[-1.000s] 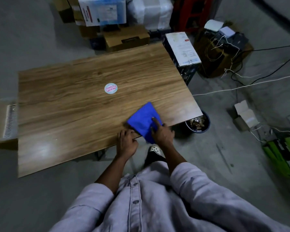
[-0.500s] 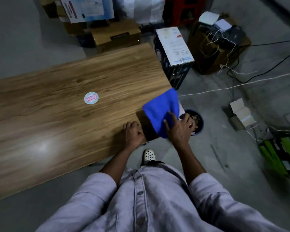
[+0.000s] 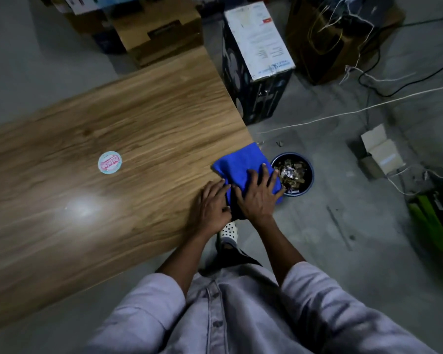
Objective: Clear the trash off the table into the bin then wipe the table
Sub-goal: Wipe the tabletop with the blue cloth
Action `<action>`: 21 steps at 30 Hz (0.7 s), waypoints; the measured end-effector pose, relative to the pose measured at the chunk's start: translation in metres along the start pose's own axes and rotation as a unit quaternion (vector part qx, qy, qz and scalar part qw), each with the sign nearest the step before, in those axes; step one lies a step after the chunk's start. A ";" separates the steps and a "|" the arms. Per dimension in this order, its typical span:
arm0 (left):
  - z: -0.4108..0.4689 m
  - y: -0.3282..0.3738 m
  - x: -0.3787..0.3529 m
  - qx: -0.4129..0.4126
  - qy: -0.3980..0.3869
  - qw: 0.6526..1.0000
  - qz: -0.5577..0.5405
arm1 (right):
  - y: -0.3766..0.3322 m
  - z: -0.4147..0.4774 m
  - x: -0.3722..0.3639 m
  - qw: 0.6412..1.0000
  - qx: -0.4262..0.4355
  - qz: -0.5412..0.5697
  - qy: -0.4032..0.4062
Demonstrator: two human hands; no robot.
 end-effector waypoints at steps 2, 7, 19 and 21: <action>0.014 0.013 0.001 -0.005 -0.006 1.000 0.002 | 0.018 0.008 0.008 1.000 -0.026 0.008 0.010; 0.048 0.031 0.006 0.037 0.034 0.999 -0.011 | 0.057 0.005 0.016 0.996 -0.056 0.068 0.005; 0.126 -0.001 0.017 -0.015 0.179 0.980 0.082 | 0.019 0.062 0.002 0.996 -0.089 0.020 0.018; 0.139 0.001 0.019 -0.020 0.183 0.977 0.108 | 0.010 0.081 0.004 0.996 -0.078 0.018 0.031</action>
Point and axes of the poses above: each hand's wrist, its own z-axis towards the middle knuckle, its own x-axis out of the back of the hand, y = z × x, the point moved 3 cm from there along z, towards the middle knuckle, and after that the axes turned 7 degrees about x, right-handed, at the moved point
